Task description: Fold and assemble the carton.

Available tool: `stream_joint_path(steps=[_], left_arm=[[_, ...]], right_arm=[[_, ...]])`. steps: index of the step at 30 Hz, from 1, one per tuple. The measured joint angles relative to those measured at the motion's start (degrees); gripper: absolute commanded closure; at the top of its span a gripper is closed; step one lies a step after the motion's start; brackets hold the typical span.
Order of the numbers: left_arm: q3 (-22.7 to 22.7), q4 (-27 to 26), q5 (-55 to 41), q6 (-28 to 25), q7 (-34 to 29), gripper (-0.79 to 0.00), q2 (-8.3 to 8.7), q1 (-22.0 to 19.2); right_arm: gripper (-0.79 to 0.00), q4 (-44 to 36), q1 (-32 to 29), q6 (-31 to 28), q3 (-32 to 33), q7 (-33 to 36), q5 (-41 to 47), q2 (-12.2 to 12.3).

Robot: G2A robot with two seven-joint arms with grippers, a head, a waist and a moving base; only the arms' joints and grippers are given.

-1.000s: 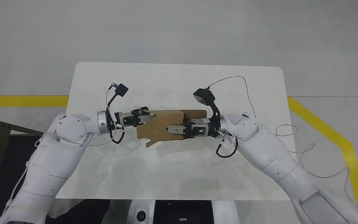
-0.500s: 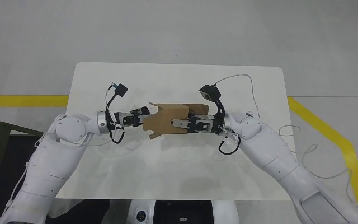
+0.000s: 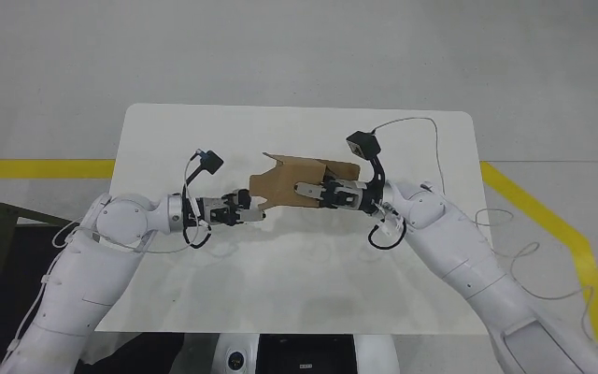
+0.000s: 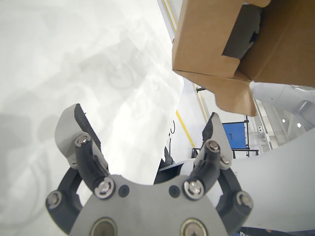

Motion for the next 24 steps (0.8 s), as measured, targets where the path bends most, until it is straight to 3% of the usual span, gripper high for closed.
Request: stream_joint_path(steps=[24], left_arm=[[1.1, 0.0, -2.5, 0.5, 0.3, -0.785, -0.40, -1.5]], right_arm=[[0.000, -1.0, -0.6, 1.1, -1.1, 4.4, 1.7, -1.5]])
